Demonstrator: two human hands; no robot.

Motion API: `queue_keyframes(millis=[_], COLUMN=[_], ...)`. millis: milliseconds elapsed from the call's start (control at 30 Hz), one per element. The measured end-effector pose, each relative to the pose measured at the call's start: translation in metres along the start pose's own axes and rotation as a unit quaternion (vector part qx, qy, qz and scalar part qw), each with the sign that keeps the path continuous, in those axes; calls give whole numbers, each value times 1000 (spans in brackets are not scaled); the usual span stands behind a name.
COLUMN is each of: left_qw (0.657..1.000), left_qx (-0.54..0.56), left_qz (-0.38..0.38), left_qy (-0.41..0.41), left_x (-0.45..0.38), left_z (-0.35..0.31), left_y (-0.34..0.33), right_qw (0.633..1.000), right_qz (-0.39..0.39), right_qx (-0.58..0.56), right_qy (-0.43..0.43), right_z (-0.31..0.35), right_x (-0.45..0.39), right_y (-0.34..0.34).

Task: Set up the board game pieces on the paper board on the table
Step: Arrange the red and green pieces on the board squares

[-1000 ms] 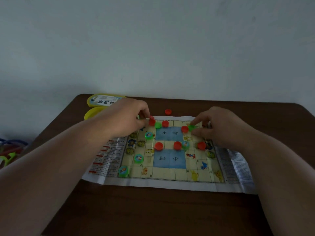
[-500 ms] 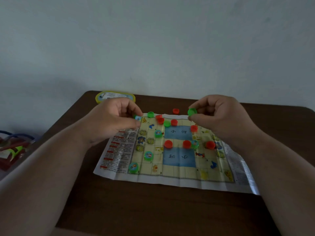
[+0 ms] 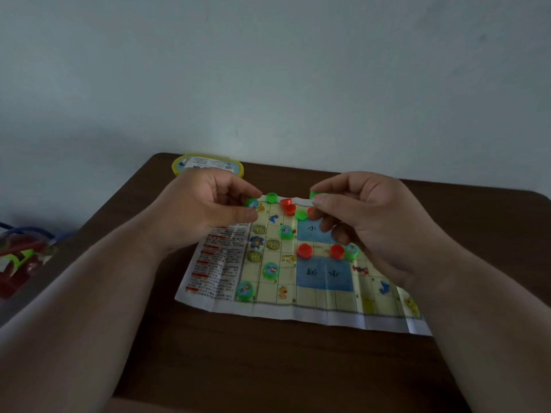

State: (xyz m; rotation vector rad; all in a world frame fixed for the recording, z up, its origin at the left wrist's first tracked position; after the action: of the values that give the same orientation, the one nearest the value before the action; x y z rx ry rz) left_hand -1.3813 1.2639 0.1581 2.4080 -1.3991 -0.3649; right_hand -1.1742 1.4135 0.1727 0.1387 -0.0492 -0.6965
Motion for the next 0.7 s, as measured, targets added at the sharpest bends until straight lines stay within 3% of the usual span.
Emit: queue_keyframes(millis=[100, 267, 567, 700], left_qw=[1000, 1000, 998, 988], left_qx=[13, 16, -49, -137], left_qz=[-1, 6, -7, -56], left_qy=[-12, -16, -43, -44], left_x=[1, 0, -5, -7], left_z=[0, 1, 2, 4], left_y=[0, -1, -3, -4], right_qw=[996, 992, 995, 996], right_qz=[10, 55, 37, 15], right_qx=[-66, -42, 48, 40], right_qy=[-61, -106, -82, -74], right_z=[-11, -23, -25, -25], right_x=[4, 5, -1, -2], right_y=[-13, -22, -11, -7])
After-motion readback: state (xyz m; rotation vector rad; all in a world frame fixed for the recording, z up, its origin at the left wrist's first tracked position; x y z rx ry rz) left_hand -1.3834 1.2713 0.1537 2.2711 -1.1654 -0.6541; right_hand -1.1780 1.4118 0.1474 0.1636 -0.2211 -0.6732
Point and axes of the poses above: each hand's wrist, its own x-axis away from the middle knuckle, its own y-axis out of the back of the hand, z = x × y, the point moved 4 cm from there along -x, towards the middle knuckle, and after that the axes turned 2 degrees about y, right-handed, at the moved point
